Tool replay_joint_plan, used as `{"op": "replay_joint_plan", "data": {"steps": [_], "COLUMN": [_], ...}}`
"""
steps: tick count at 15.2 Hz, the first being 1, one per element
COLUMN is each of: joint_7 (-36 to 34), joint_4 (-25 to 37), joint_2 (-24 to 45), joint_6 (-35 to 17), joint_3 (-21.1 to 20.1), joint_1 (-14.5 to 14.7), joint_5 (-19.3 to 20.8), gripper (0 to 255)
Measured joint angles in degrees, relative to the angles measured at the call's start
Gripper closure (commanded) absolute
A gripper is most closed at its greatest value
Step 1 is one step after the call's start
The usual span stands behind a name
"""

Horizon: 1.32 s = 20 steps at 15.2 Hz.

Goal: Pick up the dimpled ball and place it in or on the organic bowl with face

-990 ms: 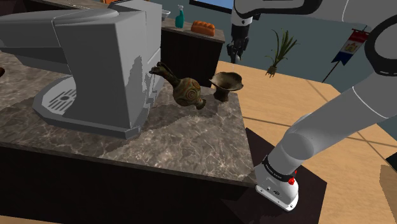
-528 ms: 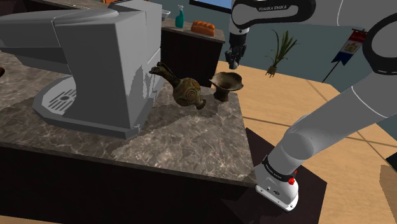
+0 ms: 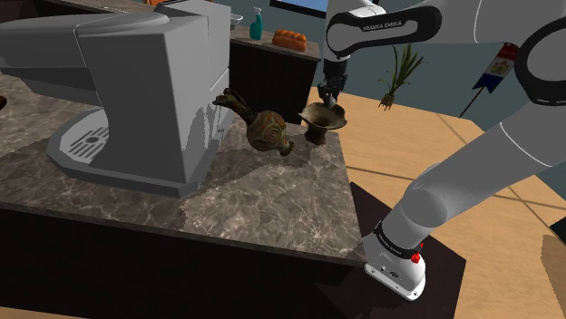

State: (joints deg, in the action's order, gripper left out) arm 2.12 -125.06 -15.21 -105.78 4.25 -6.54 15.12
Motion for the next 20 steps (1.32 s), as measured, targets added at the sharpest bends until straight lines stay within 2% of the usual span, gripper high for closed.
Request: {"op": "replay_joint_plan", "data": {"steps": [5,6,12,17,20], "joint_7": [-0.05,-0.05,-0.05,0.29,0.26], "joint_4": [-0.23,-0.24,-0.23,6.08,6.62], "joint_2": [-0.04,-0.04,-0.04,-0.06,-0.17], "joint_6": [-0.21,-0.21,-0.21,6.18,6.89], "joint_3": [0.01,0.01,0.01,-0.91,-1.04], "joint_1": [0.00,0.00,0.00,0.56,0.64], "joint_5": [0.02,0.02,0.02,-0.71,-0.78], "gripper": [255,0,0,0,0]}}
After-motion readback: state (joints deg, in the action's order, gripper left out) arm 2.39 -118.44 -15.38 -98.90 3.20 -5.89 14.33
